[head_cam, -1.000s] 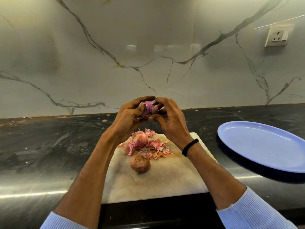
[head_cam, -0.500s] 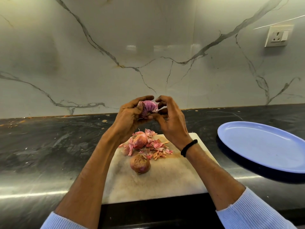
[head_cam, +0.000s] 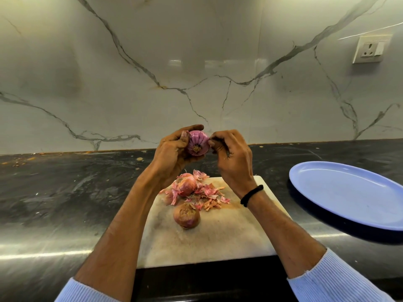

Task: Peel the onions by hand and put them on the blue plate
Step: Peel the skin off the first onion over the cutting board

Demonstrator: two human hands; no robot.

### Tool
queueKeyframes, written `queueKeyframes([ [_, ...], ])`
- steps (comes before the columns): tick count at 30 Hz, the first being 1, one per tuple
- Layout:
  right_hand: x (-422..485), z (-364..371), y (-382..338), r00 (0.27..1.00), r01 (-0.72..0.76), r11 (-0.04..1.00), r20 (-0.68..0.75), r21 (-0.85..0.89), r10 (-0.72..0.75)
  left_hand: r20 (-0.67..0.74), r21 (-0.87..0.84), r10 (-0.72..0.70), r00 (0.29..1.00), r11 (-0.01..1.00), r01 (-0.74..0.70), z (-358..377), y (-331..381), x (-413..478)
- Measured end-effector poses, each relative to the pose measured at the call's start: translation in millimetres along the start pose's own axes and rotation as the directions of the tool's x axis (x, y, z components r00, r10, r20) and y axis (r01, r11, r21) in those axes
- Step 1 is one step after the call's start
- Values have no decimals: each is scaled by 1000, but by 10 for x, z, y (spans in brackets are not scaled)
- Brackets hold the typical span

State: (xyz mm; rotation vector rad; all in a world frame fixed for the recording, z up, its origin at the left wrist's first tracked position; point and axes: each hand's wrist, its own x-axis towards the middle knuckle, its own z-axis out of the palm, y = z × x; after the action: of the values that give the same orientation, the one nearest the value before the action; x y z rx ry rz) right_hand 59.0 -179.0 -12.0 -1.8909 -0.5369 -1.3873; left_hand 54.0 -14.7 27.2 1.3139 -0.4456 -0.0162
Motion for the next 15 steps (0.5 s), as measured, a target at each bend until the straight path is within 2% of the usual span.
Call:
queueKeyframes([
  [7, 2, -26, 8, 995, -95, 995, -22, -31, 95, -31, -121, -12, 999, 993, 9, 12, 33, -10],
  [15, 17, -26, -47, 998, -52, 997, -32, 49, 53, -52, -32, 22, 998, 999, -24, 0, -1, 22],
])
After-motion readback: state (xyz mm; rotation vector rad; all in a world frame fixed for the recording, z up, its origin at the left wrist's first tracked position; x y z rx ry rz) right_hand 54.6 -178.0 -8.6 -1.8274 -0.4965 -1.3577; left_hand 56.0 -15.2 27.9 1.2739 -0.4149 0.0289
